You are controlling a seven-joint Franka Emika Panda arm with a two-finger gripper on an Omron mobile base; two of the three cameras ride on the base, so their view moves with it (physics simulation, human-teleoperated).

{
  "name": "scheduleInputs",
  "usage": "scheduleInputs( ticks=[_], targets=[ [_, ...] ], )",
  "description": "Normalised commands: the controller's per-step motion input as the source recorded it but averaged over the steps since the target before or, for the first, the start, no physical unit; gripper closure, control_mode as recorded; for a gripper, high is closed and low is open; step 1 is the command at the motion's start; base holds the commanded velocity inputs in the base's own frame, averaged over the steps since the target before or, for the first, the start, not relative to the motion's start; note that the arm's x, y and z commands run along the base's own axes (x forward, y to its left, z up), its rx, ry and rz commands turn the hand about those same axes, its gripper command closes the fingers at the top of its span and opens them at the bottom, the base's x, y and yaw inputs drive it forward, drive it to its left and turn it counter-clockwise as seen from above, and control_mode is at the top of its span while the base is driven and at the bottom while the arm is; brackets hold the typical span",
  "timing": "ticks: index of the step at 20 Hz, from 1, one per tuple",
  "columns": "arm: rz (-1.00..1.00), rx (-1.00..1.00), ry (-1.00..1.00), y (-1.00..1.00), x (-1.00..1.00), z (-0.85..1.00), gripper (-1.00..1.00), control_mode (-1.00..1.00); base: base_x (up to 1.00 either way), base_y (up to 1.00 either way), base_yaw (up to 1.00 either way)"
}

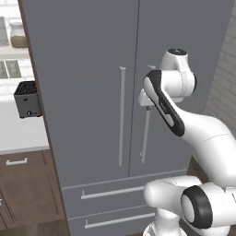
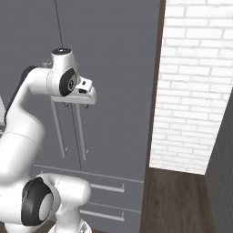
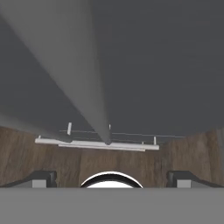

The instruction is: Navigate to the fridge.

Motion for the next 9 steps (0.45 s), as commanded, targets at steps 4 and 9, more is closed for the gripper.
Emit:
scheduleInputs(
  ticks=[4,9],
  targets=[
    [0.0,0.0,0.0,0.0,0.0,0.0,-1.0,1.0,0.0,0.0,0.0],
    [0.0,0.0,0.0,0.0,0.0,0.0,-1.0,1.0,0.7,0.09,0.0]
  ],
)
